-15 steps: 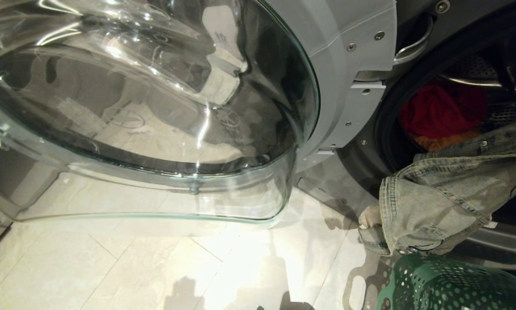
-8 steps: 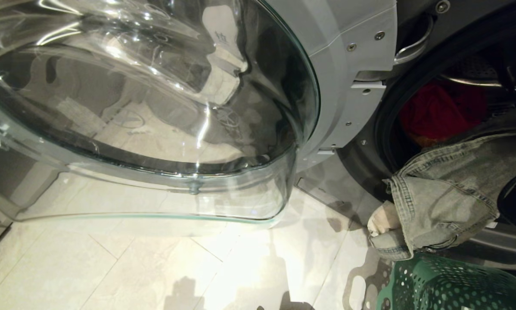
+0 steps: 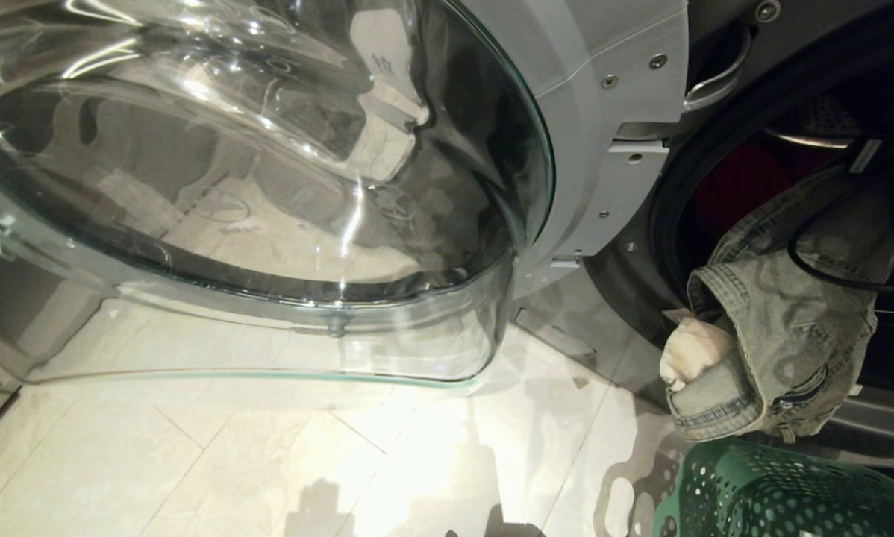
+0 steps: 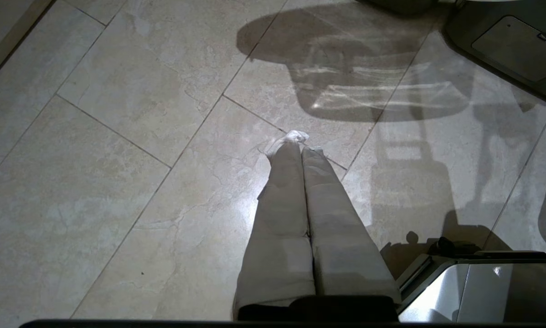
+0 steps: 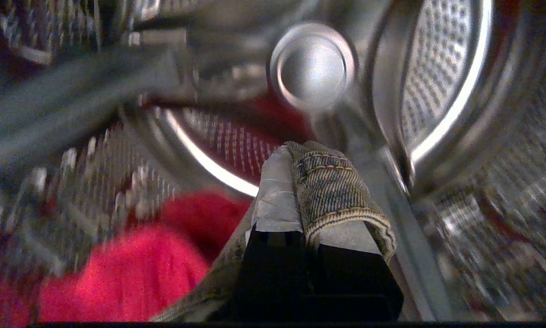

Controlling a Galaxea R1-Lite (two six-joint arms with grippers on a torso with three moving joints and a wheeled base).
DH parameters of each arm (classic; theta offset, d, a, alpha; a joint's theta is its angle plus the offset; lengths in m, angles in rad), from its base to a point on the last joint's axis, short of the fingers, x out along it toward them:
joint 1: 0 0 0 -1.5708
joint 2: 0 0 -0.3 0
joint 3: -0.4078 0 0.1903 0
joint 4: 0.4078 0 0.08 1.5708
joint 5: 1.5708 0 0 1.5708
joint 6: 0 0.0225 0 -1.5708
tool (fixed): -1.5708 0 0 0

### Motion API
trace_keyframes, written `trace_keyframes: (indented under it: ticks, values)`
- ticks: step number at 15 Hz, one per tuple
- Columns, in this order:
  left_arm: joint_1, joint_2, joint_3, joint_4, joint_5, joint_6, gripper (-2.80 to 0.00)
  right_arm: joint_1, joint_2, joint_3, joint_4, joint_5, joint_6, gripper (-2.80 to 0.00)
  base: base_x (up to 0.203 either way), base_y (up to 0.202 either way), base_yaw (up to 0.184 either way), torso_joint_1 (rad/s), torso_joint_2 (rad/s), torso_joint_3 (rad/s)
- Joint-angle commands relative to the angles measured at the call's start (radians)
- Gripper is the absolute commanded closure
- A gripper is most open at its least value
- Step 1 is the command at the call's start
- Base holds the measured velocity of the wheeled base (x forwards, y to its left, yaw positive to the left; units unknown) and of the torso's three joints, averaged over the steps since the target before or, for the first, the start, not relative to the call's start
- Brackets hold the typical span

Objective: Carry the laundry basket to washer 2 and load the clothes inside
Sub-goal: Place the clothes into the washing machine

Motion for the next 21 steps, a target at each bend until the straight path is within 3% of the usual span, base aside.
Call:
trace_keyframes:
  ticks: [1,6,9,13,21]
  values:
    - [0.0,0.0,0.0,0.0,0.001,0.0,0.0,-0.001,0.101,-0.192,0.035,-0.003,-0.009,0.0,0.0,0.0,0.0,0.0,0.0,0.0]
    - [0.001,0.0,0.0,0.0,0.001,0.0,0.0,-0.027,0.193,-0.586,0.184,-0.001,-0.059,0.0,0.0,0.0,0.0,0.0,0.0,0.0]
    - [0.0,0.0,0.0,0.0,0.001,0.0,0.0,-0.096,0.241,-0.746,0.282,0.01,-0.1,0.0,0.0,0.0,0.0,0.0,0.0,0.0]
    - [0.001,0.0,0.0,0.0,0.001,0.0,0.0,-0.132,0.254,-0.759,0.294,0.098,-0.112,0.0,0.0,0.0,0.0,0.0,0.0,0.0]
    - [0.0,0.0,0.0,0.0,0.001,0.0,0.0,-0.156,0.249,-0.731,0.287,0.125,-0.137,0.0,0.0,0.0,0.0,0.0,0.0,0.0]
